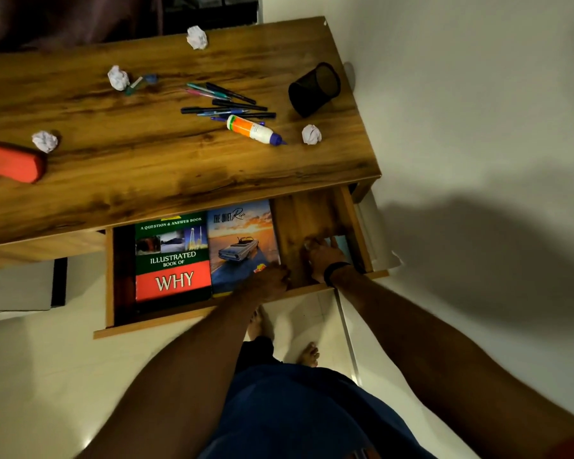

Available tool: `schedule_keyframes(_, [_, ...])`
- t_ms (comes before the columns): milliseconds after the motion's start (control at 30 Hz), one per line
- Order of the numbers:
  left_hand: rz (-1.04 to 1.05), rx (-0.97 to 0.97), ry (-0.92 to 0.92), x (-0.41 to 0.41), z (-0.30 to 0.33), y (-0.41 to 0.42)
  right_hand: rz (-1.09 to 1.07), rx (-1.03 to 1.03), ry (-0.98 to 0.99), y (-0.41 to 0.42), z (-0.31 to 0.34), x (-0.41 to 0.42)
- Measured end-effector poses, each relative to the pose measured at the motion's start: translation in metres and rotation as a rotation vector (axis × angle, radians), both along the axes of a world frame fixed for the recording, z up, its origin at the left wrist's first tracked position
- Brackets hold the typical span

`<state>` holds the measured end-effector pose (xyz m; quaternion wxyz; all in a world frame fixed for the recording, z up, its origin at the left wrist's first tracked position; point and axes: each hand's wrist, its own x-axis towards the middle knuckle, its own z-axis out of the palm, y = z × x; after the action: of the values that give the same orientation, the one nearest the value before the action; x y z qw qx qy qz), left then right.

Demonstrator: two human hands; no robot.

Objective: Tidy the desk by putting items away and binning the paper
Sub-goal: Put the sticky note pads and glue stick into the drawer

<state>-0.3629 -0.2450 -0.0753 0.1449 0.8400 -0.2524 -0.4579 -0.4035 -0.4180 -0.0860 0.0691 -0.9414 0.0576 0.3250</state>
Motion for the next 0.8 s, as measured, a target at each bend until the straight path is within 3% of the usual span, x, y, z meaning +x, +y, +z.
schedule_keyframes(200, [0.096, -0.113, 0.047, 0.008, 0.006, 0.012, 0.066, -0.069, -0.014, -0.003, -0.004, 0.001])
schedule_keyframes(467, [0.065, -0.046, -0.034, 0.005, 0.031, 0.009, 0.114, -0.239, -0.025, -0.004, 0.007, -0.003])
schedule_keyframes(567, [0.089, -0.076, -0.04, 0.001, 0.036, 0.008, 0.103, -0.145, -0.045, -0.002, 0.01, -0.004])
schedule_keyframes(700, [0.14, -0.186, -0.105, 0.03, -0.016, 0.009, -0.012, 0.071, -0.217, -0.006, 0.031, 0.011])
schedule_keyframes(800, [0.179, -0.228, -0.208, 0.04, 0.058, -0.013, -0.09, 0.171, -0.381, -0.012, 0.056, 0.047])
